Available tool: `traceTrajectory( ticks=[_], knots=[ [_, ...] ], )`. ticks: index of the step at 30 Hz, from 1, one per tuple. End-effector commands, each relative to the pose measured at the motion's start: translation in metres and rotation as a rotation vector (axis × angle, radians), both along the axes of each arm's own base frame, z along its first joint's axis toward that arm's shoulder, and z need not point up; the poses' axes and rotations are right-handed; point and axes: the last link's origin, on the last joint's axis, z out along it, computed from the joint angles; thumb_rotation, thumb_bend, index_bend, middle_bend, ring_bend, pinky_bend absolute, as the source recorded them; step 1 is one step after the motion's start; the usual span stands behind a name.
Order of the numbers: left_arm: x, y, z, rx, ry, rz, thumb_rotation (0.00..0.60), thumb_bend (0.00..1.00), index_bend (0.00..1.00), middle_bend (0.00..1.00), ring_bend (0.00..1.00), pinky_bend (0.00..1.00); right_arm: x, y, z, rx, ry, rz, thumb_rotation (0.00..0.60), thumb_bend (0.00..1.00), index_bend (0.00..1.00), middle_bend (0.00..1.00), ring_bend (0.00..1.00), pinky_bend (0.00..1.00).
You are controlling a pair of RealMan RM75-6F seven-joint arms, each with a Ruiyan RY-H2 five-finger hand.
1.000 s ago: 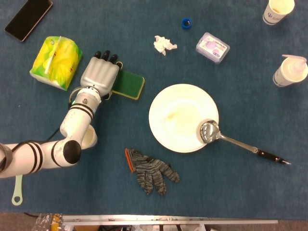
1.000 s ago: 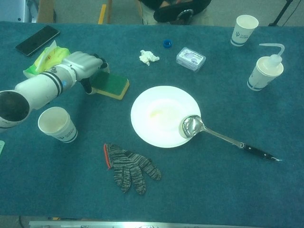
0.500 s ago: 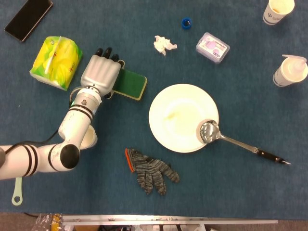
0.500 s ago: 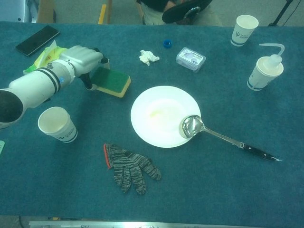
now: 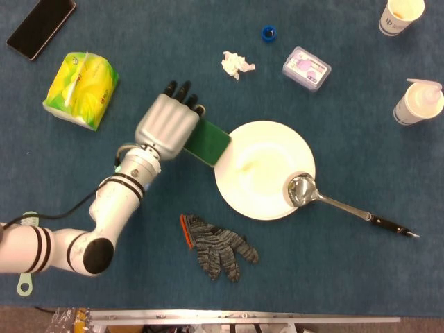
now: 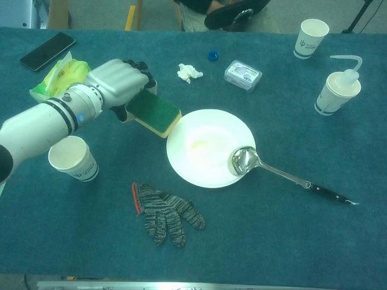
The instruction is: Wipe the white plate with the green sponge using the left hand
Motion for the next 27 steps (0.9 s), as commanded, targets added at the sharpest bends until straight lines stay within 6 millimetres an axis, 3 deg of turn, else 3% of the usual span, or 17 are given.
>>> traceTrajectory(
  ticks=[1,12,27],
  knots=[
    [0.007,-0.007,-0.009,-0.021,0.008,-0.028,0.600,0.29,0.33,0.20,0.06,0.08,0.000,-0.001,0.000,0.001,0.000,-0.001,0.600,0.26,0.30,0.29,0.20,0.32],
    [0.030,-0.015,-0.031,-0.045,0.045,-0.139,0.600,0.28,0.33,0.20,0.06,0.08,-0.001,-0.003,-0.001,0.002,0.000,-0.004,0.600,0.26,0.30,0.29,0.20,0.32],
    [0.032,-0.010,-0.051,-0.033,0.130,-0.221,0.600,0.29,0.33,0.21,0.06,0.08,-0.005,-0.005,0.002,-0.006,-0.003,-0.009,0.600,0.26,0.30,0.29,0.20,0.32]
  ],
)
